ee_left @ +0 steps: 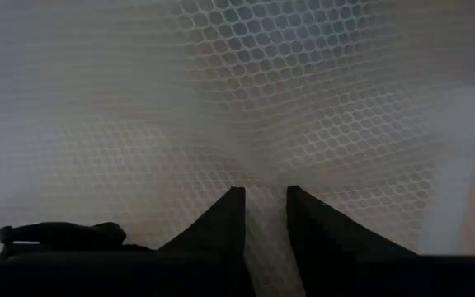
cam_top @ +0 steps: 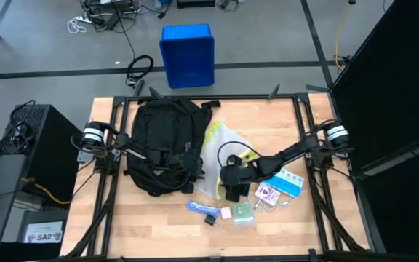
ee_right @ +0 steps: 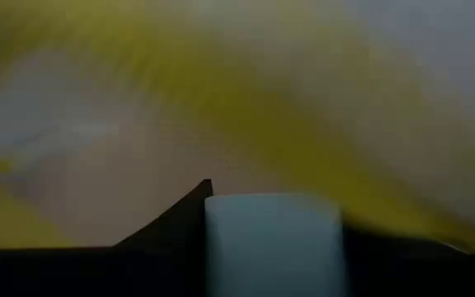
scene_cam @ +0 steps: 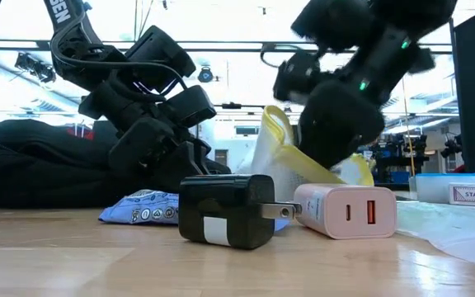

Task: Unpack backpack
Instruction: Remove the blue charger adapter from the zip lock bag

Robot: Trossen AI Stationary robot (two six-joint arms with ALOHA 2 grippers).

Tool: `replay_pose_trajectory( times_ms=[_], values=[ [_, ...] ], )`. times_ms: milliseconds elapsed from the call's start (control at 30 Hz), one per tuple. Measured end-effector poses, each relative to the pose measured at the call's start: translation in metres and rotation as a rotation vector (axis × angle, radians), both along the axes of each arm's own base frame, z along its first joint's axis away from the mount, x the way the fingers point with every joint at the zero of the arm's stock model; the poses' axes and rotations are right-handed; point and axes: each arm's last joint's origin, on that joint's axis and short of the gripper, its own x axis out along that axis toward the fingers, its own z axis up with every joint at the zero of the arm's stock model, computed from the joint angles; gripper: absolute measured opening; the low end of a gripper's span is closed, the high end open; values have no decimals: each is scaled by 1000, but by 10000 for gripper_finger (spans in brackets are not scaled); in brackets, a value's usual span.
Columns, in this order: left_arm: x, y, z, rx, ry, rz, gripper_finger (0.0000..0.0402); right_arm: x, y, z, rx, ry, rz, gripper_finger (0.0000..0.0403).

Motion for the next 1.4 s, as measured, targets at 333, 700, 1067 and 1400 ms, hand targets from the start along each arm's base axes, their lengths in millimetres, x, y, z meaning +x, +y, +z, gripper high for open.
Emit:
replay_pose_trajectory(
  times_ms=[333,700,1067,1400],
  values=[
    [0,0,0,-1,0,-1,76,-18,27,22,-45,-29,-17,162],
    [-2,0,5,-2,-6,-4,76,-46,58,64,44,-117,79,162],
    [-15,-8,36,-43,-2,4,76,-59,81,61,146,-101,67,221],
    [-27,-17,64,-15,-33,3,76,-57,78,62,118,-126,33,354]
  ],
)
